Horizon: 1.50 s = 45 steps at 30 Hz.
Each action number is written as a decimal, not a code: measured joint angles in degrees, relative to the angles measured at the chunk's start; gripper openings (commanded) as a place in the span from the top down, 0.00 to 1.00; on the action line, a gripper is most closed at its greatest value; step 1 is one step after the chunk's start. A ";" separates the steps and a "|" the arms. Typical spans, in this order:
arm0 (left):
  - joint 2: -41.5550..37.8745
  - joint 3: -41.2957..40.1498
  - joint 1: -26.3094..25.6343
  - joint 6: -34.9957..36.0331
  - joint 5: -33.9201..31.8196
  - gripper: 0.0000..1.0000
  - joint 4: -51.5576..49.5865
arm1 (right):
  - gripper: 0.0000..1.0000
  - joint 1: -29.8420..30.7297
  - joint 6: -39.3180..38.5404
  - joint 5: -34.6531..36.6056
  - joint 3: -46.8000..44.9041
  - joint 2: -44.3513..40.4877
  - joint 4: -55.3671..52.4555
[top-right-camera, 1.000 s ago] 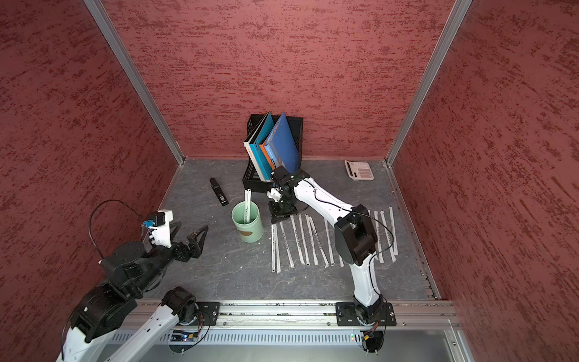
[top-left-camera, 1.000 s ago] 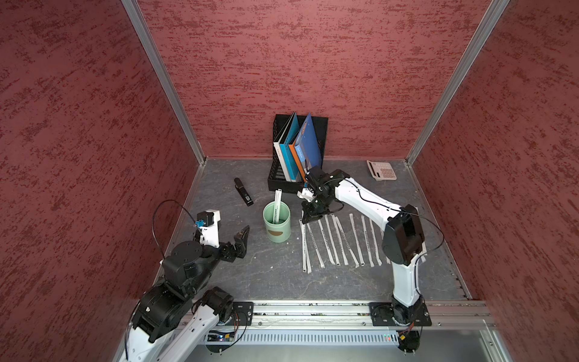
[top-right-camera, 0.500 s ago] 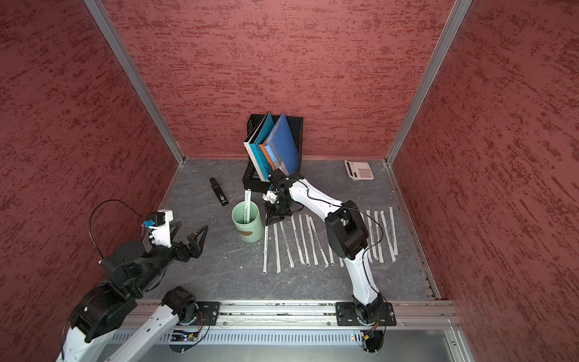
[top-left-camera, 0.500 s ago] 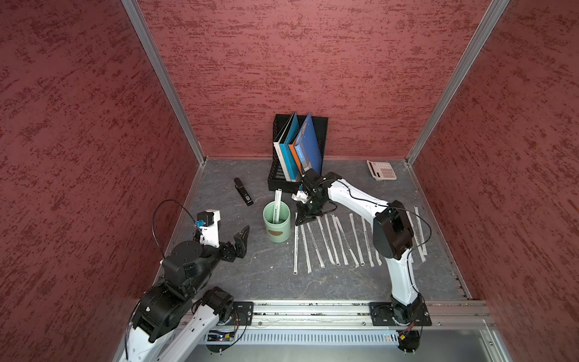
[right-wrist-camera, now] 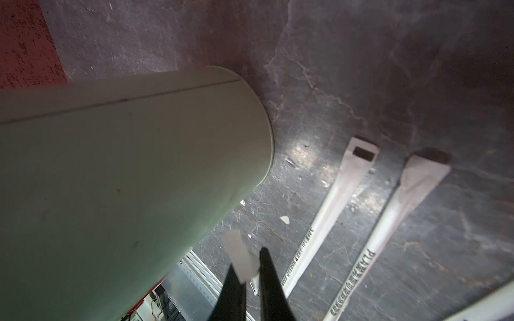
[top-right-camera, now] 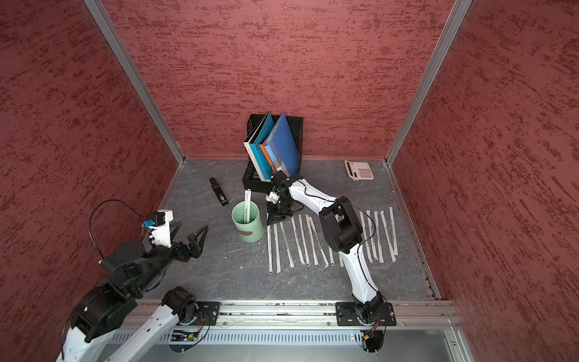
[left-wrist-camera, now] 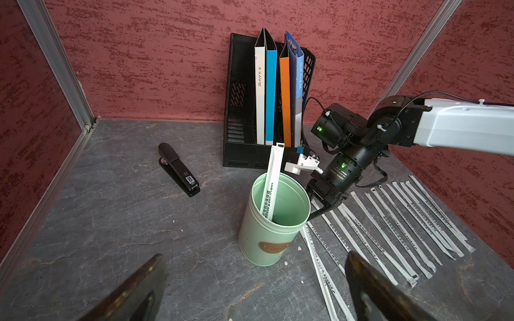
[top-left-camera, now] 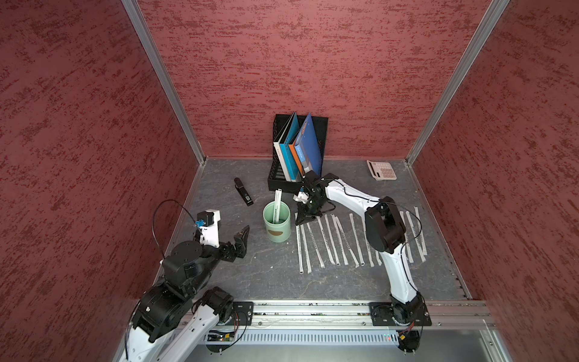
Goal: Take the straws out of the storage container
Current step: Place the straw at the center of the board, then pick up the straw from the container.
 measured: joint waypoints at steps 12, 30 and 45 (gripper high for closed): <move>0.61 -0.02 0.00 0.00 -0.02 0.01 -0.02 | 0.89 -0.52 0.63 -0.26 1.33 1.81 0.83; 1.07 -0.02 0.22 0.00 0.00 0.01 -0.02 | 0.74 1.07 -0.35 6.73 1.53 -18.47 8.72; 1.07 -0.02 0.22 0.00 0.61 0.00 -0.02 | 0.75 4.42 -2.80 7.87 11.72 -6.60 8.28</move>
